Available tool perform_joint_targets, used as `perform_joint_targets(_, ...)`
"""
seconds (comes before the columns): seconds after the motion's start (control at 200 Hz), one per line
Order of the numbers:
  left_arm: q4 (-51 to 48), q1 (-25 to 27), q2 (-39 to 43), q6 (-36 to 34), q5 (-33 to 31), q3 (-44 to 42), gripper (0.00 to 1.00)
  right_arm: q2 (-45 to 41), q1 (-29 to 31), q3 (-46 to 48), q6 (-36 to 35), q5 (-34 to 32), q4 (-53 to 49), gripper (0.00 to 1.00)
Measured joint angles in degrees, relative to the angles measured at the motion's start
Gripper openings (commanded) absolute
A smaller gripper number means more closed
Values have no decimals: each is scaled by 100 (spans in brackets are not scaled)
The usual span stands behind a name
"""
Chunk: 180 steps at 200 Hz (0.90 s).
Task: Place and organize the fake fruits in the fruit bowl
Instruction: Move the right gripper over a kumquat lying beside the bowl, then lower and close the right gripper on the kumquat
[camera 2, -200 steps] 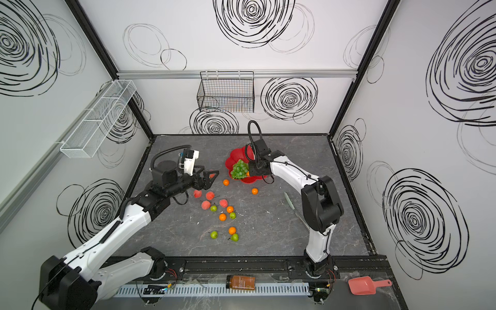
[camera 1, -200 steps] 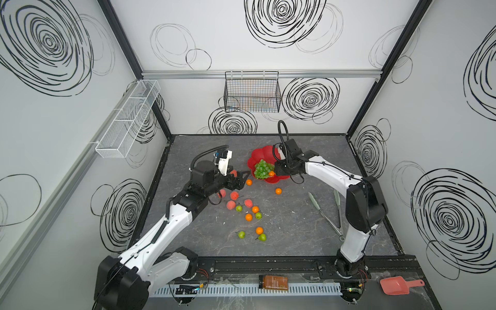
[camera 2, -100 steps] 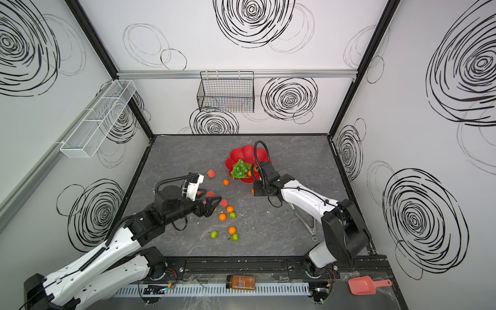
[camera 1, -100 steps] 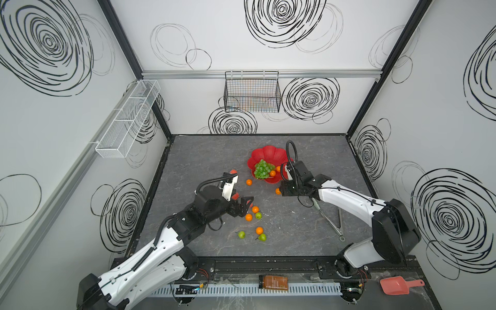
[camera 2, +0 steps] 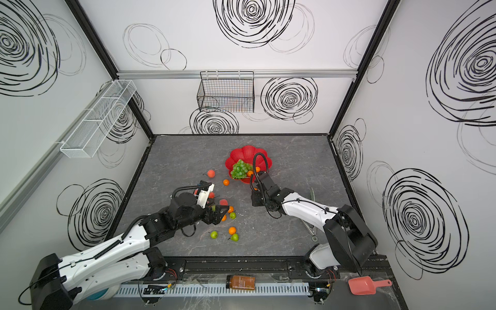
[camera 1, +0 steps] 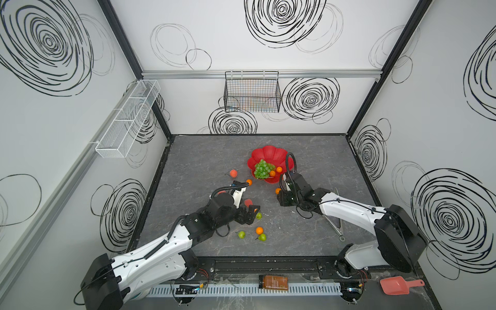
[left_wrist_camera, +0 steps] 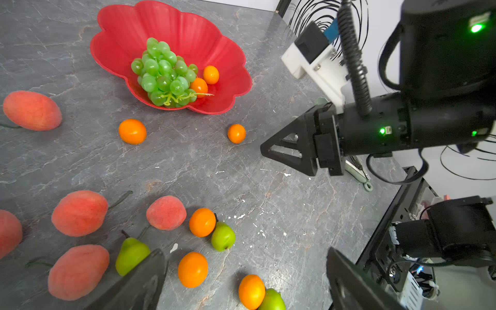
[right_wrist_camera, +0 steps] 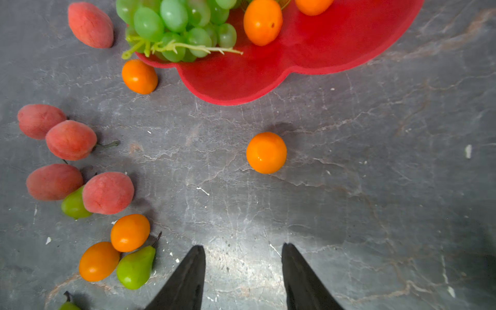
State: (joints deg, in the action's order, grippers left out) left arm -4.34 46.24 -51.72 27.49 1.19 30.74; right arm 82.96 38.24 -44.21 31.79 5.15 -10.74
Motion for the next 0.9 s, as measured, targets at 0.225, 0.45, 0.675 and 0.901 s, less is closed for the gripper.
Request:
perform_joint_targets(0.225, 131, 17, -9, 28, 0, -11, 96, 638, -98, -229, -2, 13, 72, 56)
perform_joint_targets(0.45, 153, 22, -11, 28, 2, -13, 96, 1012, -264, -599, -4, -9, 208, 61)
perform_joint_targets(0.675, 190, 22, -50, 28, 2, -42, 96, 1438, -393, -918, -24, -44, 216, 61)
perform_joint_targets(0.901, 238, 22, -101, 28, 7, -59, 96, 1714, -494, -1099, -90, -48, 205, 57)
